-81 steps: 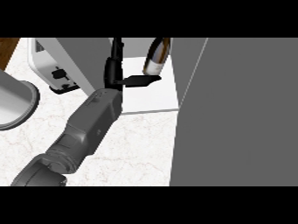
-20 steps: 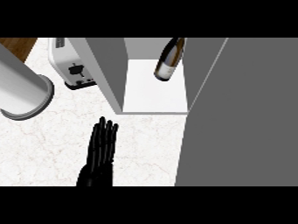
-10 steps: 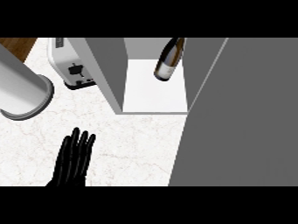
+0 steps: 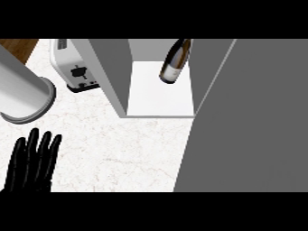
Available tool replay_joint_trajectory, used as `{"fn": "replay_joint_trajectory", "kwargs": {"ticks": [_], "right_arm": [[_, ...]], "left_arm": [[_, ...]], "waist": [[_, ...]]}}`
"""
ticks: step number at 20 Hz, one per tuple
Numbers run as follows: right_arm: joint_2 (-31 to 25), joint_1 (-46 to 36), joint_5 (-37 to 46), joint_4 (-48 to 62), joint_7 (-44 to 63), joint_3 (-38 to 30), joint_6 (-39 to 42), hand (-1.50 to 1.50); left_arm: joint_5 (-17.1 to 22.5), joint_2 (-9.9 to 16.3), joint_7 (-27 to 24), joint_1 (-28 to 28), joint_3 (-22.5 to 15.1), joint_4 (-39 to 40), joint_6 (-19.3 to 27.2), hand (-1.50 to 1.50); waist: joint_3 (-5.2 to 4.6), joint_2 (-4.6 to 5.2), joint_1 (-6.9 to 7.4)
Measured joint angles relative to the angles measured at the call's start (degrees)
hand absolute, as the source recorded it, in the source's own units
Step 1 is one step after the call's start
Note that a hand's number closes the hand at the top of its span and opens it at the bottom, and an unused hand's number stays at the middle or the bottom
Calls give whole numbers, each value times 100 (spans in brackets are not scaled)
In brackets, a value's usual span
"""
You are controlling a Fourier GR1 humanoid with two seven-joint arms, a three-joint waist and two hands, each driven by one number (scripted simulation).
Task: Pick up the wine, place it into the cabinet and close the cabinet
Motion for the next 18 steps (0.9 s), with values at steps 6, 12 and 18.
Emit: {"fn": "replay_joint_trajectory", "kwargs": {"ticks": [6, 12, 18], "right_arm": [[-11, -36, 69, 10, 42, 997, 146, 150], [-3, -70, 446, 43, 76, 1824, -202, 150], [-284, -190, 700, 56, -126, 2122, -940, 150]], "left_arm": [[414, 304, -140, 469, 714, -141, -494, -150], [889, 577, -98, 764, 1525, 0, -1106, -150], [1151, 813, -8, 964, 2084, 108, -1616, -150]], "waist": [[-3, -10, 19], [-5, -16, -1], [-12, -28, 13]]}}
